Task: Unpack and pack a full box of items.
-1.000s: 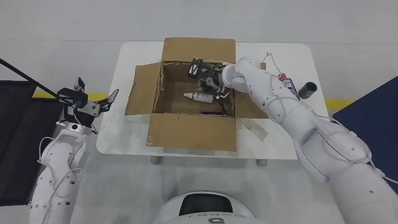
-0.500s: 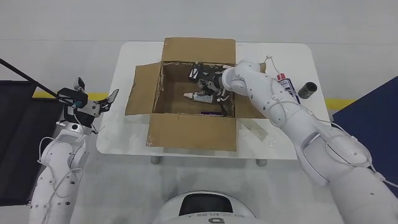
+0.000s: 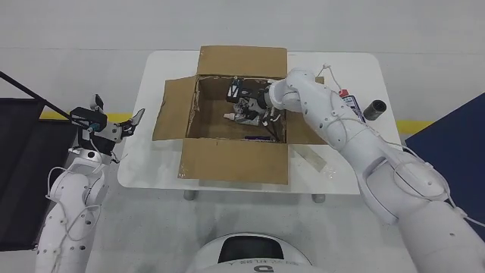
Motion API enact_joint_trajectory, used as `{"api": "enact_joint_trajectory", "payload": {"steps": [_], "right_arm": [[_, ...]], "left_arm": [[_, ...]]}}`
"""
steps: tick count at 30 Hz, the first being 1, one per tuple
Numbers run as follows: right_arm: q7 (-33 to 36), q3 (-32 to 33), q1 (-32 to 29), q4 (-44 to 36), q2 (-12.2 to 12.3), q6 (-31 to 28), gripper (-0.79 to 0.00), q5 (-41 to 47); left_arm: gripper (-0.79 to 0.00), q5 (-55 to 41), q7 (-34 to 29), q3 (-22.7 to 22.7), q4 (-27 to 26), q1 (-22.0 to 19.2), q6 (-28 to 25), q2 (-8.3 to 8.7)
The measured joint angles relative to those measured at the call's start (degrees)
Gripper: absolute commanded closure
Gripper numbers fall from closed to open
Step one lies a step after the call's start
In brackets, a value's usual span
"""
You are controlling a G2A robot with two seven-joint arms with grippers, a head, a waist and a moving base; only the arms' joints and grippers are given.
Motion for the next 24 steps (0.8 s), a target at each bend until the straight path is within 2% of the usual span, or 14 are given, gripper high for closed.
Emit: {"api": "enact_joint_trajectory", "payload": {"steps": [8, 13, 24], "right_arm": [[-0.26, 1.2, -1.04, -1.05, 0.3, 4.57, -0.643, -2.61], [2.09, 0.85, -1.0, 0.2, -0.72, 7.87, -0.643, -2.77], [2.57, -0.69, 0.7, 5.31, -3.84, 7.78, -0.594, -2.51]], "left_arm": [[-0.785, 0.0, 0.0, 0.0, 0.0, 0.0, 0.0, 0.0], [-0.785, 0.0, 0.0, 0.0, 0.0, 0.0, 0.0, 0.0], [-0.785, 0.0, 0.0, 0.0, 0.0, 0.0, 0.0, 0.0]]}}
